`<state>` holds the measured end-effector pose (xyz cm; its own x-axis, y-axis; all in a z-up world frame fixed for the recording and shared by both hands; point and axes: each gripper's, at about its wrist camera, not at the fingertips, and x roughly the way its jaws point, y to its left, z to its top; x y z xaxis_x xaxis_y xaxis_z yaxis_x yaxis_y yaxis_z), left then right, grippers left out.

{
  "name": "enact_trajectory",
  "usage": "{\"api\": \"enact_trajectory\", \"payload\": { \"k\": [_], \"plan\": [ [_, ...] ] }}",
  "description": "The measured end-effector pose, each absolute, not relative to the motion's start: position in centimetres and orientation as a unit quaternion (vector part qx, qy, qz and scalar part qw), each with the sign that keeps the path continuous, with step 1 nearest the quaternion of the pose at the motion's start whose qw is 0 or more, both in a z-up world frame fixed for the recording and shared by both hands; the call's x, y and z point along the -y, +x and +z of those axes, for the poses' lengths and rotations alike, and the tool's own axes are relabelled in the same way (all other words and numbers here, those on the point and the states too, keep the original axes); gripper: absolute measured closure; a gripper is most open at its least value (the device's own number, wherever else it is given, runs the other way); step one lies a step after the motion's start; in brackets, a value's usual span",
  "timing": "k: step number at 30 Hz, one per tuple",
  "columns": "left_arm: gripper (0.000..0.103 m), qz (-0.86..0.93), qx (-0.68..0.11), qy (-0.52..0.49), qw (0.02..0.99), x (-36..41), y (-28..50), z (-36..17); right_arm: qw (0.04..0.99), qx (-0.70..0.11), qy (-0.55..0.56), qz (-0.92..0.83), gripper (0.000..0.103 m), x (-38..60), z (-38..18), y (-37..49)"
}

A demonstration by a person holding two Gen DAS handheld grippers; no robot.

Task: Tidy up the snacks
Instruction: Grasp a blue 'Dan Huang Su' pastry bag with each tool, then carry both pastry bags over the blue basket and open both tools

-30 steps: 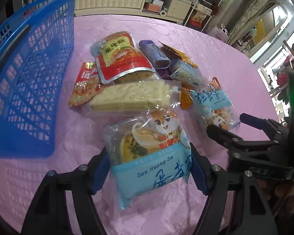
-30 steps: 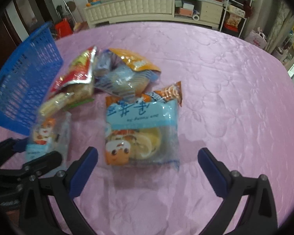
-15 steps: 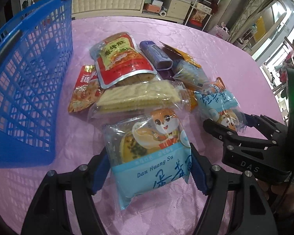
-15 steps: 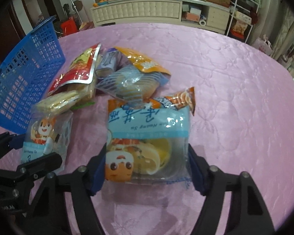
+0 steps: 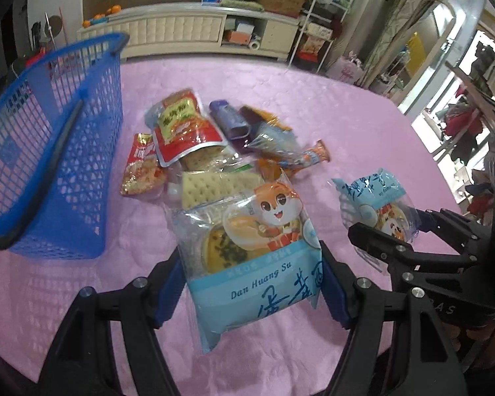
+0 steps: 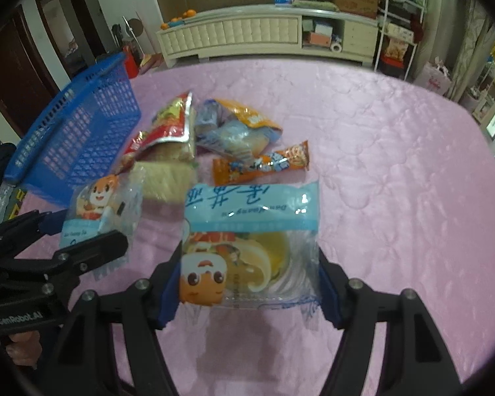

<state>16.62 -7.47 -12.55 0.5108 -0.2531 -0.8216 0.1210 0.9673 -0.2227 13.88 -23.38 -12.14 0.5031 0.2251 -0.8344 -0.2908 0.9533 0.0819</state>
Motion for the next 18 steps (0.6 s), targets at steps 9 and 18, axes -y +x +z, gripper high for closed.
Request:
{"api": "enact_trajectory", "payload": {
  "k": [9,18],
  "plan": [
    [0.033,-0.121,-0.439,-0.074,0.887,5.2,12.9,-8.4,0.888,-0.430,-0.053,0.153,0.030,20.9,-6.9,9.5],
    [0.033,-0.106,-0.401,-0.054,0.908,0.5,10.4,-5.0,0.898,-0.399,-0.045,0.176,0.030,16.4,-4.0,8.1]
  ]
}}
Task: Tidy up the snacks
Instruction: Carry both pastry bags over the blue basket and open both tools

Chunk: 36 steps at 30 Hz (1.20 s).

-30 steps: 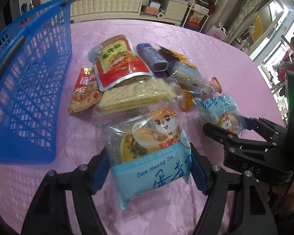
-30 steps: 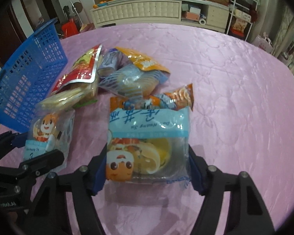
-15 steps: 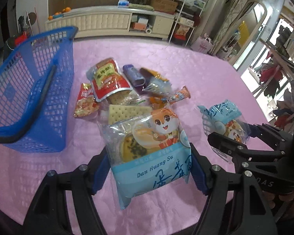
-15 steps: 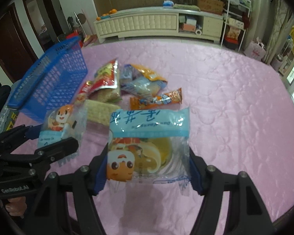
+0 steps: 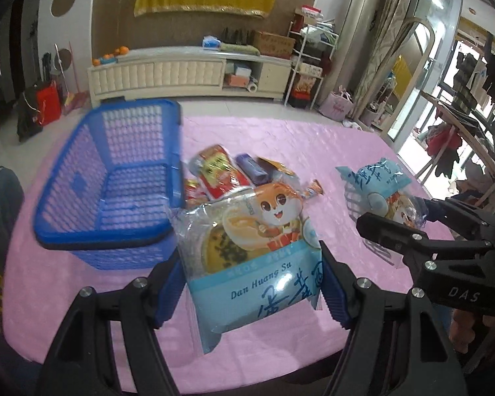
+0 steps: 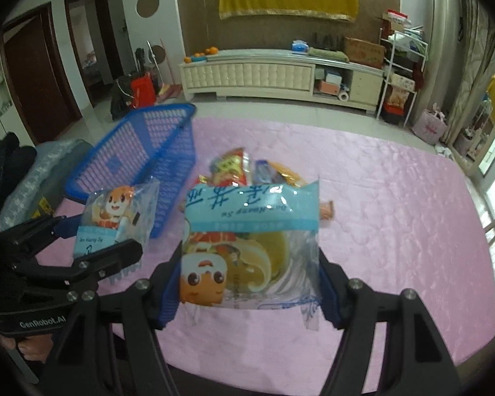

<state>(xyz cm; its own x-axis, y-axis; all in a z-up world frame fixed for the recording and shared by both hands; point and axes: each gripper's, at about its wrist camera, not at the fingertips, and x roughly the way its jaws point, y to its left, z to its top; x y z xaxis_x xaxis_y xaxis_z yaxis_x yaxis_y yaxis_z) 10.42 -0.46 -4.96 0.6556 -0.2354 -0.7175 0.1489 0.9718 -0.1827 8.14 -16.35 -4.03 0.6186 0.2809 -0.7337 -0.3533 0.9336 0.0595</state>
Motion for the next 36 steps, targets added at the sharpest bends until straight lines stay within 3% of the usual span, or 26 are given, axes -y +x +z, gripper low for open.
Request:
{"api": "enact_trajectory", "payload": {
  "k": [16,36],
  "plan": [
    [0.033,-0.035,-0.376,-0.028,0.925,-10.2,11.3,-1.6,0.887,-0.382,-0.067,0.251,0.030,6.0,-1.4,9.5],
    [0.032,-0.066,-0.448,-0.056,0.890,-16.1,17.6,-5.8,0.850,-0.444,-0.081,0.272,0.030,-1.0,-4.9,14.9]
  ]
}}
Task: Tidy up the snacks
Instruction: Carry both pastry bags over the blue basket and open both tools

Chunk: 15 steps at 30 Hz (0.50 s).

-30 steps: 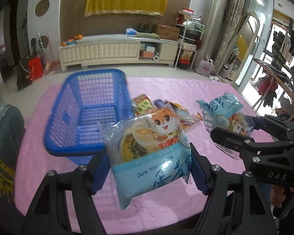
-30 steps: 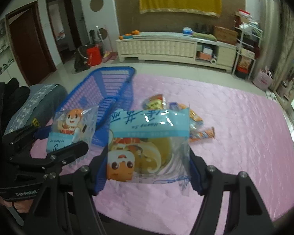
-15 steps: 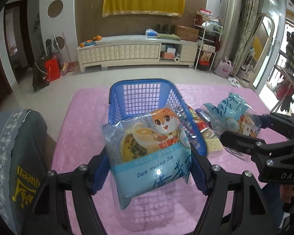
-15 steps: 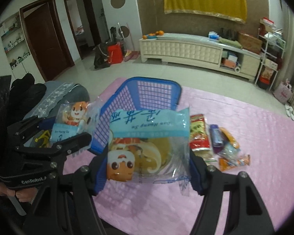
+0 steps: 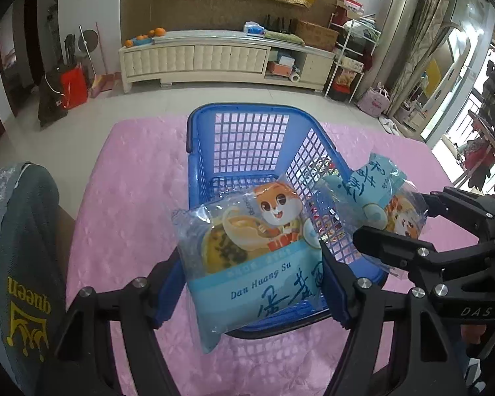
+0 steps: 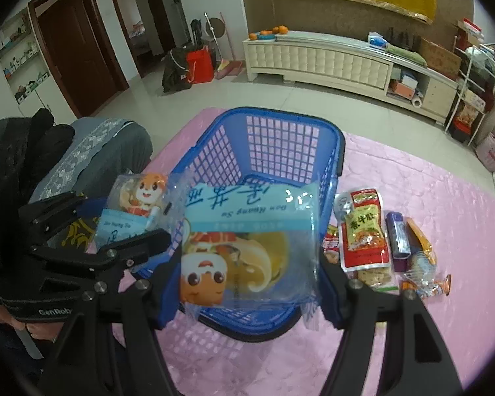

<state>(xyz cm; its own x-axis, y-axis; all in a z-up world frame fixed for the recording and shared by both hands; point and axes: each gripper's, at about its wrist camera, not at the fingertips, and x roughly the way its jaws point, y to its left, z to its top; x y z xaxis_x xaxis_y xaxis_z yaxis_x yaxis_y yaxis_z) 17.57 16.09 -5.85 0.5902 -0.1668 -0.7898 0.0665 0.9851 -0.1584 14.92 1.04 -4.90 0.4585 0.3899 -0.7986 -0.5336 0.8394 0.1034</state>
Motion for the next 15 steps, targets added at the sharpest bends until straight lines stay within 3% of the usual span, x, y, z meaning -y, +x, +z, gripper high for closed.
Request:
{"api": "enact_trajectory", "payload": {
  "k": [15],
  "plan": [
    [0.024,-0.066,-0.467,-0.042,0.881,-15.3,17.9,-6.0,0.838,-0.475,-0.053,0.263,0.024,0.2,-6.1,16.6]
  ]
}}
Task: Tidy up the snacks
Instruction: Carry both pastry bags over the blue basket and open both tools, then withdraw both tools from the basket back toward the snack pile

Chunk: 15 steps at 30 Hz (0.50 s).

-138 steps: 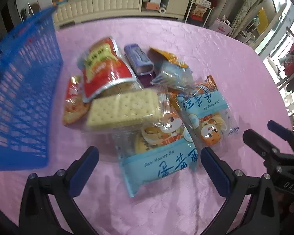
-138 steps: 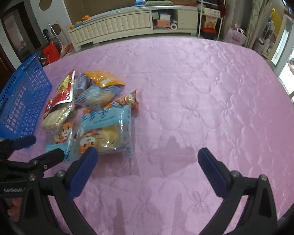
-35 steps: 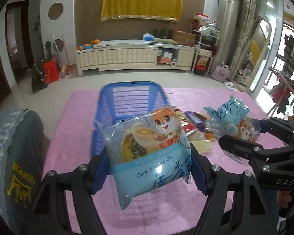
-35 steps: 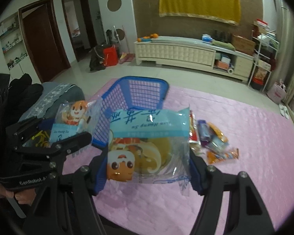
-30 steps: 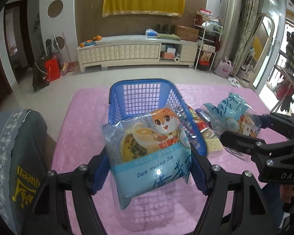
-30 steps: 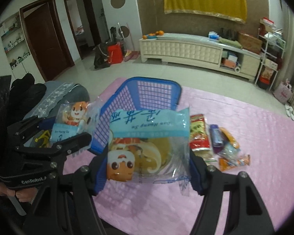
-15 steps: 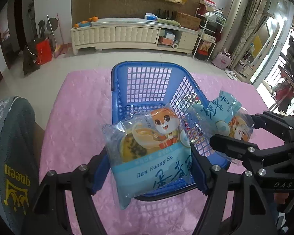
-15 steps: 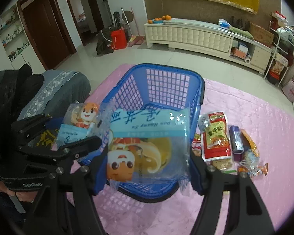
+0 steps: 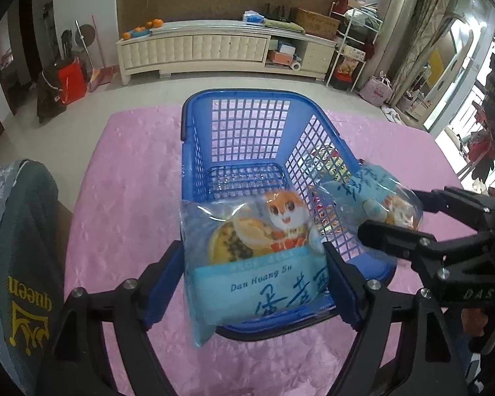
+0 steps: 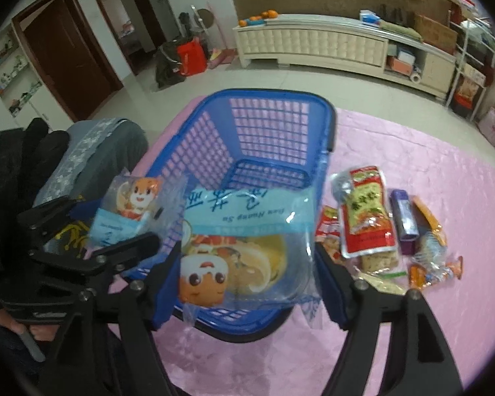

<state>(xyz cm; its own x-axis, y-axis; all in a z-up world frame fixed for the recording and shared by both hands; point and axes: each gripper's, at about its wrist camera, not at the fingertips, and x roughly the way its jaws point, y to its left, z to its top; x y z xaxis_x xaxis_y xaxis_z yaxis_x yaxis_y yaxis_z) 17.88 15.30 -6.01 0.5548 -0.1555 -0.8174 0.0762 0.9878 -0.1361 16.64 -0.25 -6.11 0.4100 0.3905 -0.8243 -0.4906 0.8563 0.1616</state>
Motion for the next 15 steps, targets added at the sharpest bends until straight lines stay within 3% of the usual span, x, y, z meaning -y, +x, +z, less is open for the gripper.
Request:
{"api": "enact_trajectory", "payload": {
  "k": [8,15],
  "plan": [
    [0.023,-0.055,-0.453,-0.047,0.888,-15.1,16.7,-4.1,0.836,-0.470,-0.043,0.278,0.016,1.1,-5.0,15.5],
    [0.023,-0.048,-0.443,-0.030,0.895,-14.0,14.3,-2.2,0.849,-0.451,-0.045,0.273,0.015,2.2,-3.2,14.1]
  ]
}}
